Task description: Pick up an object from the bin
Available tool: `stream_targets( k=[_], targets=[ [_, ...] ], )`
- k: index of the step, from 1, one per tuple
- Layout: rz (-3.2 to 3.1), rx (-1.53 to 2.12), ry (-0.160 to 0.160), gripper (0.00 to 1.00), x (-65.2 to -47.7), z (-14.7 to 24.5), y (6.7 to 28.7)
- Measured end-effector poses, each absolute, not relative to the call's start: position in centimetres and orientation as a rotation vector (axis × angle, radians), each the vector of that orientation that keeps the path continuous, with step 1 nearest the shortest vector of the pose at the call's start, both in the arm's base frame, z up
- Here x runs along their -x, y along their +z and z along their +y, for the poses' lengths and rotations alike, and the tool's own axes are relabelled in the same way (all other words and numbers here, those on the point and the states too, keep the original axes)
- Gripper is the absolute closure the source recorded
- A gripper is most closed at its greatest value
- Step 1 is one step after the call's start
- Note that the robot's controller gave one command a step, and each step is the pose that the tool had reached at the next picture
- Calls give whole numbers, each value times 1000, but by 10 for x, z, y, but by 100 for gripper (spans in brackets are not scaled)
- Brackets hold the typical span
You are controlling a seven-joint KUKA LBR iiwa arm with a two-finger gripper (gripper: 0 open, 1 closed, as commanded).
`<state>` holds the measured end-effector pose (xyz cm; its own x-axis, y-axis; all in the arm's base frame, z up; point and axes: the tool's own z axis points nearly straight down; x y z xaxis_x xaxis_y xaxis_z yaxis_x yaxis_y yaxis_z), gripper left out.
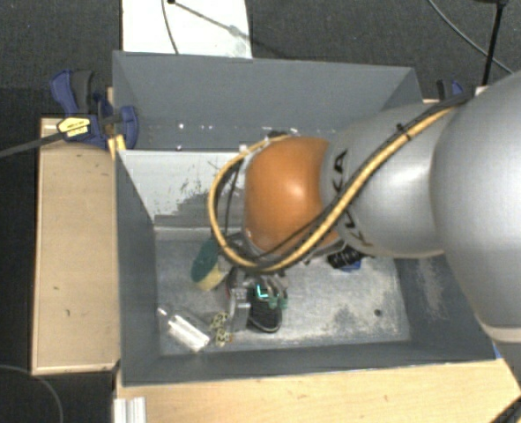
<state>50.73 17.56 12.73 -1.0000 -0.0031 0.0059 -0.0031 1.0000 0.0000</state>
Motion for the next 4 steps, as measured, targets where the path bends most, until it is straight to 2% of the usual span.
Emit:
stream_targets(
  k=[1,3,4],
  targets=[
    [-3129,-449,-11,0,-586,171,75],
    [-3147,-424,-26,0,-590,175,81],
    [-3042,-860,-7,0,-595,156,76]
  ],
)
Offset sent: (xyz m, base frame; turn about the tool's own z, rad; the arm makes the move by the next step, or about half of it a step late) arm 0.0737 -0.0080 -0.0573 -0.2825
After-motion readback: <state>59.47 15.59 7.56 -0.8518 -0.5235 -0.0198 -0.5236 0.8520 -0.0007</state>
